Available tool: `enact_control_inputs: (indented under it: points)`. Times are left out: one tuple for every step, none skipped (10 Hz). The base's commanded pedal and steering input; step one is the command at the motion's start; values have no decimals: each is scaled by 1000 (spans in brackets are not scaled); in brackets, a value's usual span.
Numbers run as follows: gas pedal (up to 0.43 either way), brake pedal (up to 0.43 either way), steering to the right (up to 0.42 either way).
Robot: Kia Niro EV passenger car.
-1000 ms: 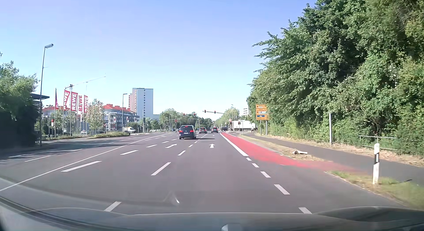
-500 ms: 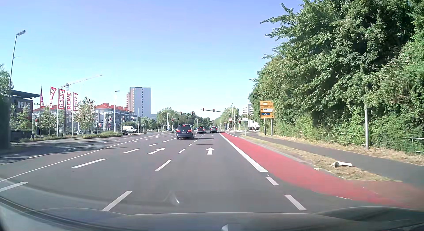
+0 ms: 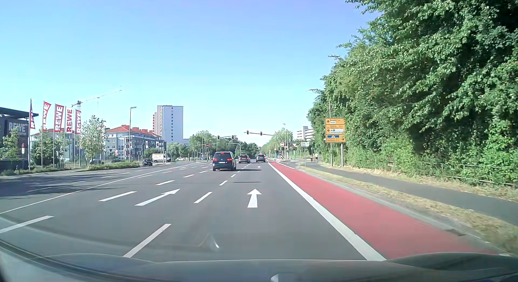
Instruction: Follow the waypoints while adhering to traffic rules and regulations
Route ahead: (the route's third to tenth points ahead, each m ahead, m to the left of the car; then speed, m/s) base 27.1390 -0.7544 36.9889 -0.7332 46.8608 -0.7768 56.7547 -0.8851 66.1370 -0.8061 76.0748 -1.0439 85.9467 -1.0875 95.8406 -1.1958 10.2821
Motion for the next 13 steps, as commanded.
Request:
enact_control_inputs:
  points:
    - [0, 0, -3]
    - [0, 0, -3]
    - [0, 0, -3]
    - [0, 0, -3]
    - [0, 0, -3]
    - [0, 0, -4]
    - [0, 6, -4]
    - [0, 24, -4]
    - [0, 37, -4]
    - [0, 43, -4]
    - [0, 55, -3]
    - [0, 67, -1]
    - [0, 79, 0]
